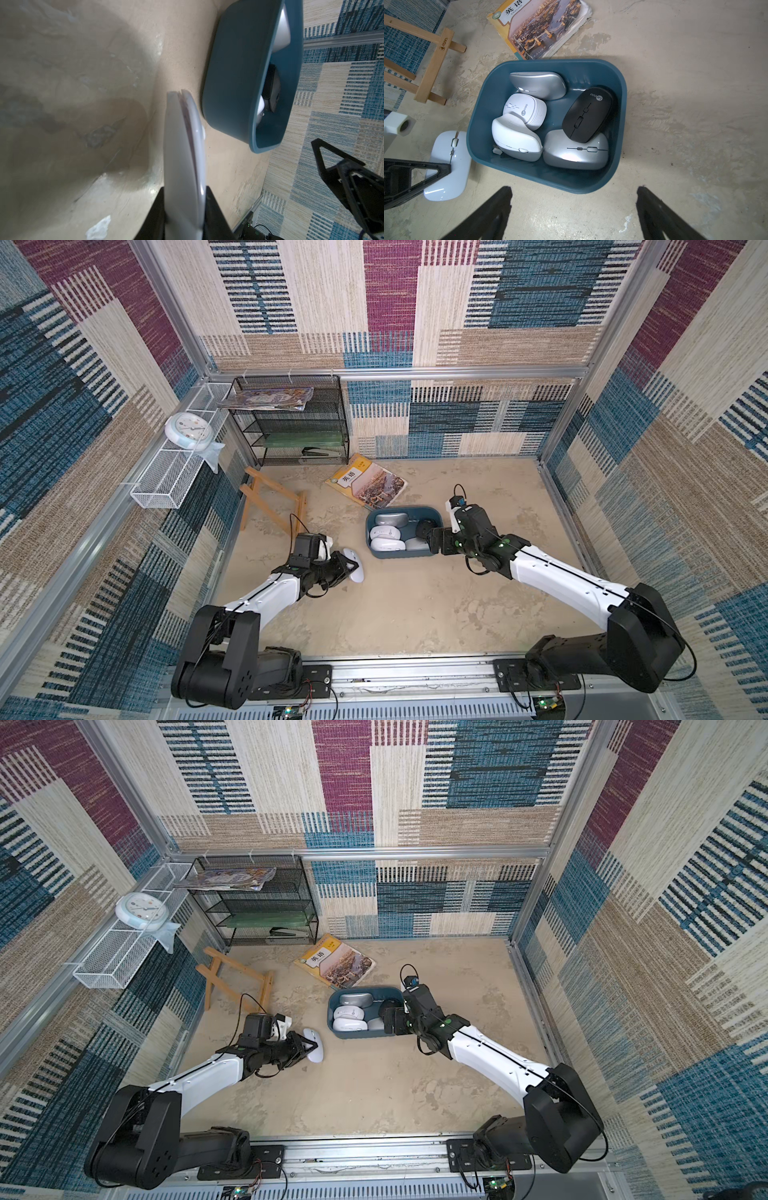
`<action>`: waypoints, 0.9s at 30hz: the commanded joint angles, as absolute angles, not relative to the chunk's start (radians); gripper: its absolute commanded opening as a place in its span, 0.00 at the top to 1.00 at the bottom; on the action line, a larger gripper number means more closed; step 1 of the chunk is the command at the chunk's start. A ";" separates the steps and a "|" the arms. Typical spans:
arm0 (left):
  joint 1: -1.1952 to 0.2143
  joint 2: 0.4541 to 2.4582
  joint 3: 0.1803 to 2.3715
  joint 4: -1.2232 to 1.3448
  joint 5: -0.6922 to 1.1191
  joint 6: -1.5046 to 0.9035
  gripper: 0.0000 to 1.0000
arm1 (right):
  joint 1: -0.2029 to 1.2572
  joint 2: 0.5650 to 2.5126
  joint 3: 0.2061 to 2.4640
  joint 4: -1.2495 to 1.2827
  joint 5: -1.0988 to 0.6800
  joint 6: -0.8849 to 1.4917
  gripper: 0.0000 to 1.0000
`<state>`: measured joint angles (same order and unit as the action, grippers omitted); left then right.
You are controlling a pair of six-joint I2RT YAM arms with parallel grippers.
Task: Take out the mouse from the storage box
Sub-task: Place the mouse at the center of the board.
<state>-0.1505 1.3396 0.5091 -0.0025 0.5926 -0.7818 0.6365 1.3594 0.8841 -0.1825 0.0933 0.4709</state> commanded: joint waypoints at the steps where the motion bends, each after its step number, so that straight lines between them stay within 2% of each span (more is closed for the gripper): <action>1: -0.149 1.376 0.512 0.046 0.621 -0.773 0.78 | 0.642 1.366 0.894 -0.186 0.107 0.476 0.03; 6: -0.149 1.427 0.512 0.066 0.625 -0.770 0.67 | 0.644 1.371 0.904 -0.194 0.115 0.471 0.04; 12: -0.149 1.393 0.517 0.005 0.559 -0.747 0.39 | 0.648 1.373 0.910 -0.198 0.118 0.470 0.04; 16: -0.149 1.302 0.539 -0.127 0.427 -0.712 0.28 | 0.649 1.376 0.913 -0.201 0.120 0.470 0.03; 21: -0.149 1.139 0.561 -0.283 0.271 -0.686 0.19 | 0.655 1.381 0.932 -0.209 0.129 0.466 0.04; 27: -0.149 0.889 0.554 -0.394 0.144 -0.675 0.18 | 0.670 1.408 0.973 -0.219 0.120 0.459 0.04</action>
<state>-0.1505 0.9649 0.5591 -0.3077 0.2451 -0.6983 0.6617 1.3949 0.9550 -0.1997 0.1200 0.4686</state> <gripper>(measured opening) 0.819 0.964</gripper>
